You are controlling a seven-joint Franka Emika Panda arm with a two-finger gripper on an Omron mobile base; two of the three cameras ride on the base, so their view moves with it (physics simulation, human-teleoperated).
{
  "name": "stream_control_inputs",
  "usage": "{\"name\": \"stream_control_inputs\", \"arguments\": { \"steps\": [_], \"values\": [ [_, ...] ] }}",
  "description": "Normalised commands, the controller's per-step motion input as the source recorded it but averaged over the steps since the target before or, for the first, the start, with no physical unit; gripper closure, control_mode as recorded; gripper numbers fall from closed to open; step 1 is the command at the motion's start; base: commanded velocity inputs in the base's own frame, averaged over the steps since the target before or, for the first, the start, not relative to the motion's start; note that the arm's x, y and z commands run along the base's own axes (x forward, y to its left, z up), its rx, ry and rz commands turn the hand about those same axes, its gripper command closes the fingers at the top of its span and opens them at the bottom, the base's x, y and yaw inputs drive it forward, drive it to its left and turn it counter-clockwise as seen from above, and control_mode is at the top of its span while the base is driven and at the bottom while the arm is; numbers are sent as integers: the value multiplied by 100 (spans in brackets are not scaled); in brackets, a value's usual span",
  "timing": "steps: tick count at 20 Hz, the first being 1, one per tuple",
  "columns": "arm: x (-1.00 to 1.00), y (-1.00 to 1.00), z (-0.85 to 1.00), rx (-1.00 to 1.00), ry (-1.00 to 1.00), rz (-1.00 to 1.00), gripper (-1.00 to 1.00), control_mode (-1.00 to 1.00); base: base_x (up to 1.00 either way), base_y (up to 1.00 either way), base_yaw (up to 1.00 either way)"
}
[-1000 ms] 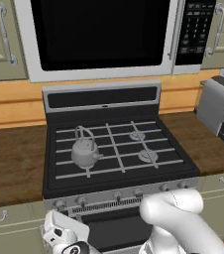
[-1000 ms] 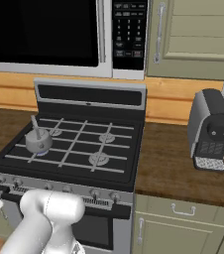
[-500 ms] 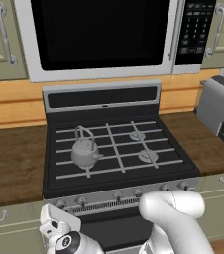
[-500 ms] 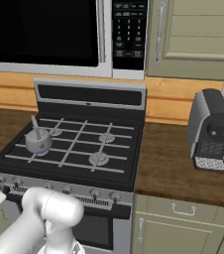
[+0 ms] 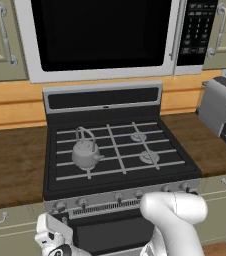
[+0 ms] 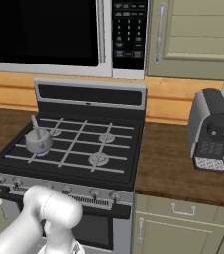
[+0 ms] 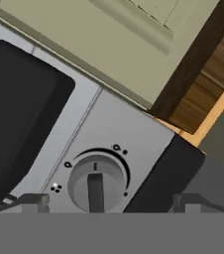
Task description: Turn off the front left burner of the stove.
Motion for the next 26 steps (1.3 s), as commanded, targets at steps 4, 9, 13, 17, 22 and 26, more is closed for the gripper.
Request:
{"name": "stream_control_inputs", "arguments": {
  "steps": [4, 9, 13, 17, 22, 26],
  "values": [
    [5, 10, -26, 24, -12, 0, -100, -100, 0, 0, 0],
    [15, 0, -2, 7, -2, 0, -100, -100, 0, 0, 0],
    [24, 8, -1, 0, 2, 1, -100, -100, 0, 0, 0],
    [14, -1, 0, 0, 10, 3, -100, -100, 0, 0, 0],
    [6, -3, -1, 7, 0, 2, -100, -100, 0, 0, 0],
    [4, -19, 0, 9, 0, 5, -100, -100, 0, 0, 0]
  ]
}}
